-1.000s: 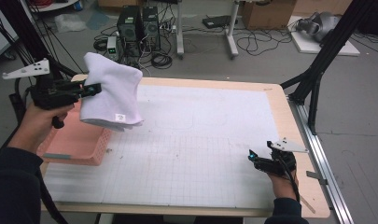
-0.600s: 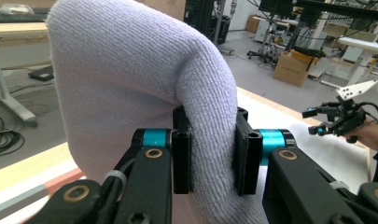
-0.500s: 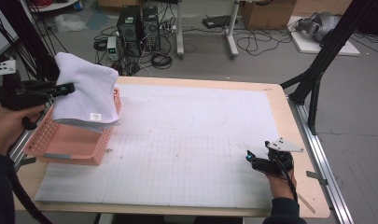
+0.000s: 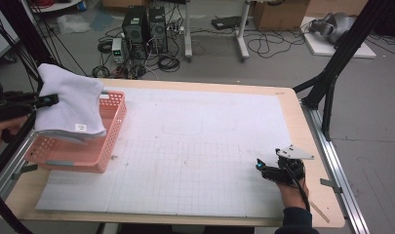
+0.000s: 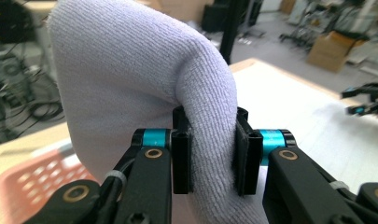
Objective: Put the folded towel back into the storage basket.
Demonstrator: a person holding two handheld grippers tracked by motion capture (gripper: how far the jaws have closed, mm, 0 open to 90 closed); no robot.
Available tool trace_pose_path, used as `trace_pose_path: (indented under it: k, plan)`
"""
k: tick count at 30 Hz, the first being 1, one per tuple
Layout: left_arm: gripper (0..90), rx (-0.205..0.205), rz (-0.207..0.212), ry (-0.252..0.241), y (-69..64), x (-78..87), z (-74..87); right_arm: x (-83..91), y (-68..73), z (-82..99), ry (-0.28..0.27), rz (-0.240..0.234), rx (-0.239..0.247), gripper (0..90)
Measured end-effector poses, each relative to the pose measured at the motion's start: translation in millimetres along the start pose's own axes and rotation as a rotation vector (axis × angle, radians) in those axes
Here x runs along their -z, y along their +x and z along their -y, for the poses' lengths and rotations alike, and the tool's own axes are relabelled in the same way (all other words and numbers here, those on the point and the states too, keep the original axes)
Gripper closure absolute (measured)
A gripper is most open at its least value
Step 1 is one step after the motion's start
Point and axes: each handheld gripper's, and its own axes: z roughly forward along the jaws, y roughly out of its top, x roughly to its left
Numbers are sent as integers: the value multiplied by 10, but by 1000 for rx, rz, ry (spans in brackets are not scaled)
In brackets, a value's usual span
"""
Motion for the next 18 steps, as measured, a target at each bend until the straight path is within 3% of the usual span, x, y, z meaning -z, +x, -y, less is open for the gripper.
trace_pose_path:
  k: [2,3,8,11,18]
  plan:
    - [729,-1,-11,15,20,12,17,-3,0,4,0,-1,1,191]
    - [728,-5,-25,44,47,19,50,-4,2,4,1,-1,4,191]
    - [729,-25,-26,118,74,-41,146,-20,2,5,3,-7,1,191]
    - [728,-40,15,141,56,-124,194,-28,-2,17,9,-8,-2,191]
    - [726,-44,101,118,8,-341,238,-26,2,16,5,-9,-6,191]
